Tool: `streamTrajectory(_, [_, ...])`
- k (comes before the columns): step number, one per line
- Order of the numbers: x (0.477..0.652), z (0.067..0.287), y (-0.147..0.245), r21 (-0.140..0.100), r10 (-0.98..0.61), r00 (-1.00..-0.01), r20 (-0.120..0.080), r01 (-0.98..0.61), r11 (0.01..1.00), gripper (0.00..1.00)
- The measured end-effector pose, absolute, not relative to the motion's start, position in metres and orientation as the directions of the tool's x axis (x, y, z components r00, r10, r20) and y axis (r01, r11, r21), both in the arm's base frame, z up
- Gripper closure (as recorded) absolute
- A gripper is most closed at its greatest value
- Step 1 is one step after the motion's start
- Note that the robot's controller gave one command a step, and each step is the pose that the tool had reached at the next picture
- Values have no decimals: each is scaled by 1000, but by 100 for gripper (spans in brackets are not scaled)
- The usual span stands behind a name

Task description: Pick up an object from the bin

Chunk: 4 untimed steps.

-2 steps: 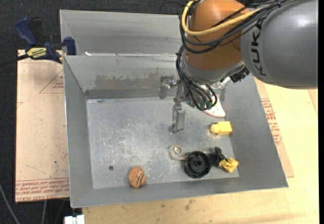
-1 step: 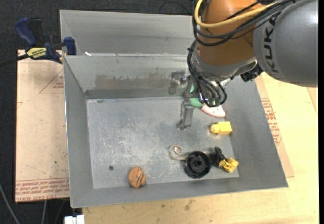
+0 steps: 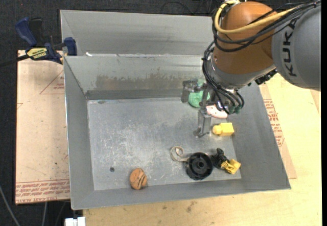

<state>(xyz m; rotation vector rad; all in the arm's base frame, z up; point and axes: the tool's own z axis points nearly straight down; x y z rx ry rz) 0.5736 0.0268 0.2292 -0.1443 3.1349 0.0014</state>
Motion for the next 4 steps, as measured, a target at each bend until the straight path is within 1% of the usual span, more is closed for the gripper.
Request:
streamTrajectory(1, [513,207,17,1,-186,-982,-3,-186,982,0])
streamTrajectory(2, [503,199,-8,3,-315,-949,4,-315,949,0])
streamTrajectory(3, [504,177,-4,-2,-339,-941,-5,-339,941,0])
streamTrajectory(4, [497,158,-8,2,-264,-964,-1,-264,964,0])
